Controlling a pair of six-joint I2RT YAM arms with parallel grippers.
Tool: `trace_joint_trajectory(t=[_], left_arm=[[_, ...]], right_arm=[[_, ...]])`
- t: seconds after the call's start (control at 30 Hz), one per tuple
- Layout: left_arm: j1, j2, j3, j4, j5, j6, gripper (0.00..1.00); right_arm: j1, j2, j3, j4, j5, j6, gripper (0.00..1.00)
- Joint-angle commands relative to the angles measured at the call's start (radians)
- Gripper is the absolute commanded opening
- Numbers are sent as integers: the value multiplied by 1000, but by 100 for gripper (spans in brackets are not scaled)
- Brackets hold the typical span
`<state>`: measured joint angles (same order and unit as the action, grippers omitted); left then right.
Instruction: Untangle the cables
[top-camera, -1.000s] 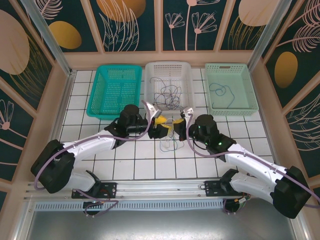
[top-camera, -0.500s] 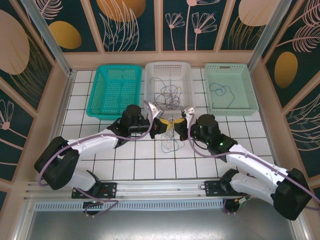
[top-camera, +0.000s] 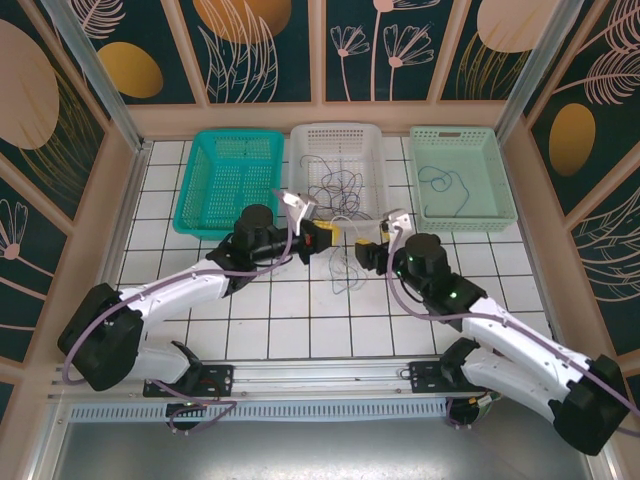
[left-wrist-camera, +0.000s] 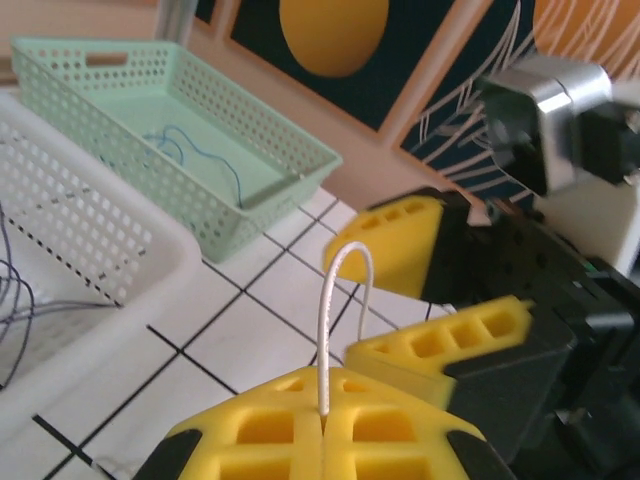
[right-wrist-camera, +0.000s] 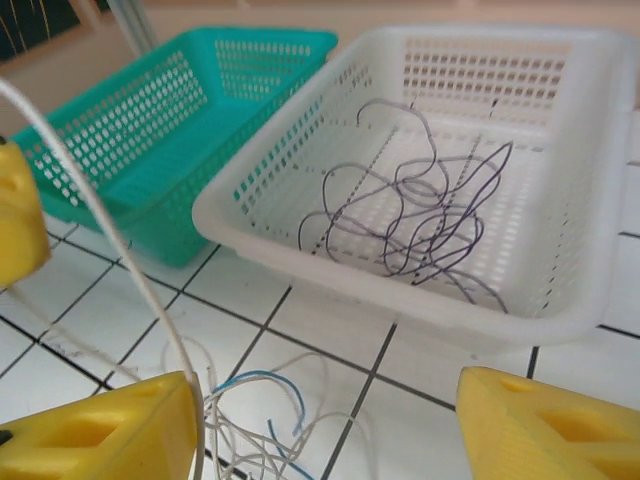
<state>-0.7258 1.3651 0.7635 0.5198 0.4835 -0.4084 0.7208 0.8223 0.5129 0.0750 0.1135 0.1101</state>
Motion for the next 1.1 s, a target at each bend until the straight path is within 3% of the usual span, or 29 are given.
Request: trace_joint_trajectory(t=[0.0,0.23,0.53,0.93,1.07], left_arm=[[-3,-11,47,-3,-78,-92,0],[-3,-23,98,-19,-112,-157,0],[-8,-2,115,-26,-113,-194,0],[-77,38,173,-41,-145,-190,0],[-88,45,179,-41,-149,-197,0]], right_arm=[[2,-89,-53,47,48,2,69],[10,-132,-80,30,-34,13,61],[95,-76,-139,276,-181,76,58],[142,160,-68,449,-137,164,64],[148,201,-32,438,-36,153,64]])
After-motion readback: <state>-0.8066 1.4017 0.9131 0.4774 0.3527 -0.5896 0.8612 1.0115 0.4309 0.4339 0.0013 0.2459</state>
